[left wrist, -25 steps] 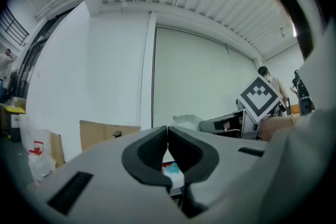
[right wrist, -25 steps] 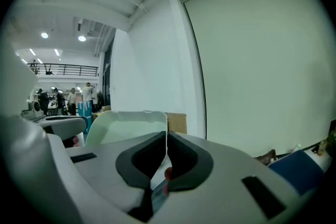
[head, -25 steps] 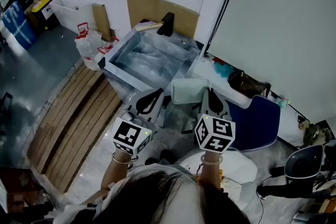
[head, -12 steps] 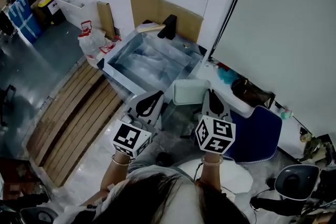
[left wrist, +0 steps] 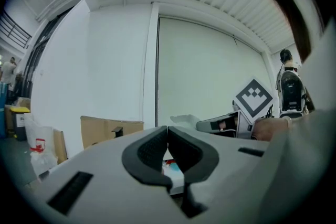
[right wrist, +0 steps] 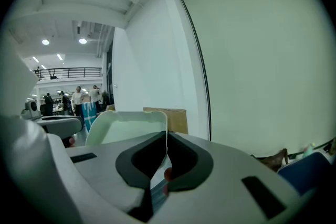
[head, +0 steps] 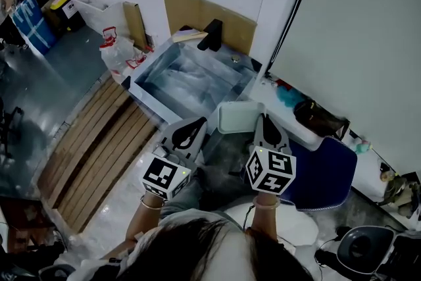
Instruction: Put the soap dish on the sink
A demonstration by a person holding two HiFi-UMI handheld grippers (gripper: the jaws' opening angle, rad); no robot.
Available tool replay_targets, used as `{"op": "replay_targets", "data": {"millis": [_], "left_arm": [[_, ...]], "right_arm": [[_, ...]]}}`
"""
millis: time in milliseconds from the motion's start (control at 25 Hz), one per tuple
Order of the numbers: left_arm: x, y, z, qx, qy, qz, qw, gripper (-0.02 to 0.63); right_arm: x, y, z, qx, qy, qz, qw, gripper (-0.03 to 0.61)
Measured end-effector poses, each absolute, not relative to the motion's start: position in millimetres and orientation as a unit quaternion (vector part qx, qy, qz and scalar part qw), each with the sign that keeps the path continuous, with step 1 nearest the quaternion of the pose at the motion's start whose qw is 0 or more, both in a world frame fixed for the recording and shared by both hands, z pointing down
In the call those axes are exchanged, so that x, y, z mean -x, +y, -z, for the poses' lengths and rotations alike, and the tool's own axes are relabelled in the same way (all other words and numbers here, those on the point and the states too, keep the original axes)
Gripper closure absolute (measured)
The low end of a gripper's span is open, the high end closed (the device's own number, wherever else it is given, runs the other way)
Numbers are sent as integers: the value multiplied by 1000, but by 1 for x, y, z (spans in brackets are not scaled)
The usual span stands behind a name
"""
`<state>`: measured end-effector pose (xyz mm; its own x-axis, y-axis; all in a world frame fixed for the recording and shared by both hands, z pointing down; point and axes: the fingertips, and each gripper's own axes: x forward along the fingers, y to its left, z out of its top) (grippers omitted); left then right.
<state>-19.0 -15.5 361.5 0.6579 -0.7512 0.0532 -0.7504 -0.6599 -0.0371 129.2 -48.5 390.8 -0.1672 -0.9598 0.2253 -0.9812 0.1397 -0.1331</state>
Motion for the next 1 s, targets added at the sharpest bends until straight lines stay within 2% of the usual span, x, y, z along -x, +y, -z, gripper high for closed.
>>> {"op": "replay_targets", "data": {"millis": [1000], "left_arm": [[45,-116,-365,923,385,20,-9,604]], "right_arm": [[-101,-141,-388,-661,-738,-120,60,551]]}}
